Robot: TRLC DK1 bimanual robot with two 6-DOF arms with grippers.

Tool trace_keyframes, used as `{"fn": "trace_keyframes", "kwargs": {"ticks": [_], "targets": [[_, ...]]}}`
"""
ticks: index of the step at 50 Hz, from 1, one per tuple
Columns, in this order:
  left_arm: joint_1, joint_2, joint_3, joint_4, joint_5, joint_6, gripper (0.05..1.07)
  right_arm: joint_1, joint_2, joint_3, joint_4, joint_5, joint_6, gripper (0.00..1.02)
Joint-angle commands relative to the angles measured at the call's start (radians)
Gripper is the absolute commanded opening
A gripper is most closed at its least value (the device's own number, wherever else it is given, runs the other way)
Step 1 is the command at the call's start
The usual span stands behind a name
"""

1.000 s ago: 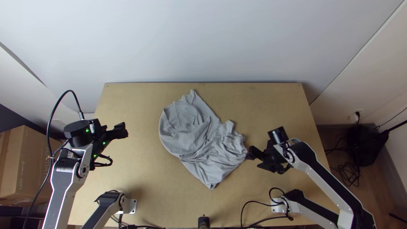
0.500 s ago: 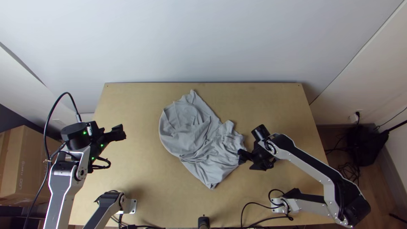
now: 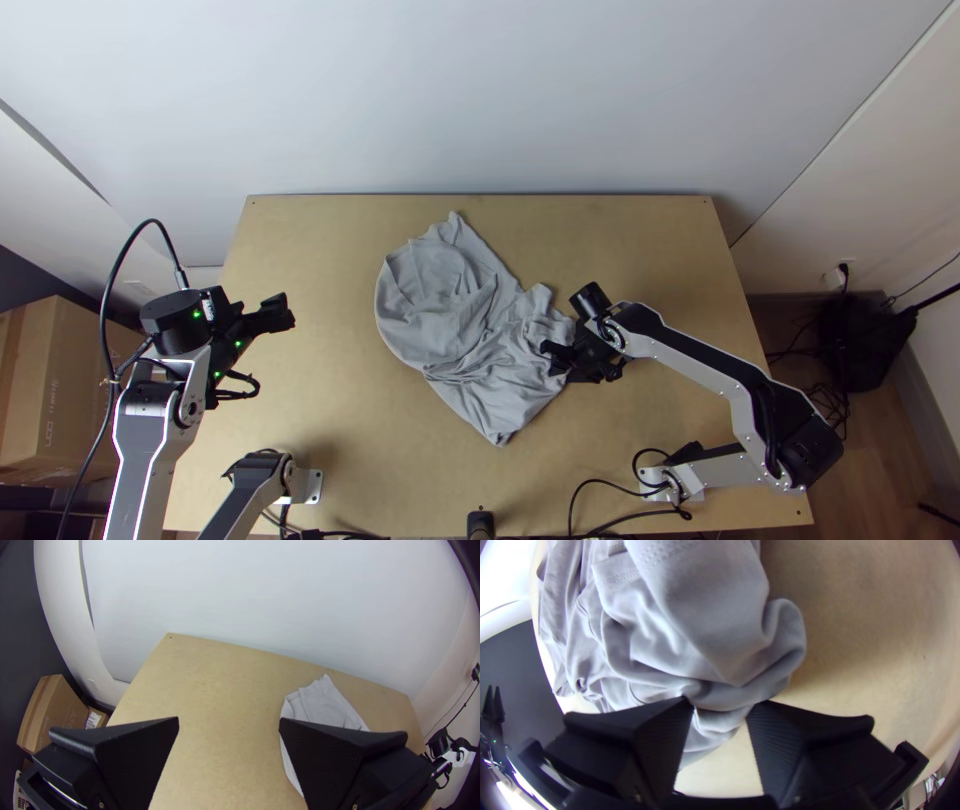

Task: Fold the t-shirt

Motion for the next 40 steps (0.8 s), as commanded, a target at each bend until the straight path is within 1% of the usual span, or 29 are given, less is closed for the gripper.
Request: {"fn": "trace_keyframes", "kwargs": {"ticks": [1, 9, 11, 17, 20, 26, 30, 33, 36, 40], "targets": [[0.012, -0.003, 0.002, -0.001, 0.006, 0.013, 1.02, 0.006, 0.021, 0.025, 0.016, 0.022, -0.014, 0.02], [-0.002, 0.014, 0.002, -0.002, 0.011, 0.023, 1.02, 0.009, -0.038, 0.023, 0.001, 0.024, -0.038, 0.02], [-0.013, 0.018, 0.002, -0.001, 0.015, 0.026, 1.02, 0.007, -0.067, 0.026, -0.002, 0.022, -0.035, 0.02], [-0.037, 0.05, 0.011, 0.016, 0.072, 0.037, 1.02, 0.006, -0.154, 0.032, -0.008, 0.024, -0.032, 0.02], [-0.082, 0.084, 0.022, 0.028, 0.088, 0.066, 1.02, 0.009, -0.177, 0.038, -0.027, 0.027, -0.031, 0.02], [-0.168, 0.173, 0.05, 0.053, 0.094, 0.134, 1.02, 0.01, -0.196, 0.046, -0.059, 0.056, -0.031, 0.02], [-0.243, 0.231, 0.062, 0.082, 0.094, 0.181, 1.02, 0.013, -0.203, 0.042, -0.073, 0.088, -0.034, 0.02], [-0.298, 0.274, 0.06, 0.133, 0.095, 0.209, 1.02, 0.013, -0.206, 0.035, -0.074, 0.106, -0.035, 0.02], [-0.342, 0.324, 0.056, 0.179, 0.127, 0.226, 1.01, 0.017, -0.205, 0.028, -0.074, 0.119, -0.035, 0.02], [-0.375, 0.409, 0.062, 0.237, 0.212, 0.226, 1.01, 0.021, -0.216, 0.017, -0.074, 0.125, -0.045, 0.02]]}}
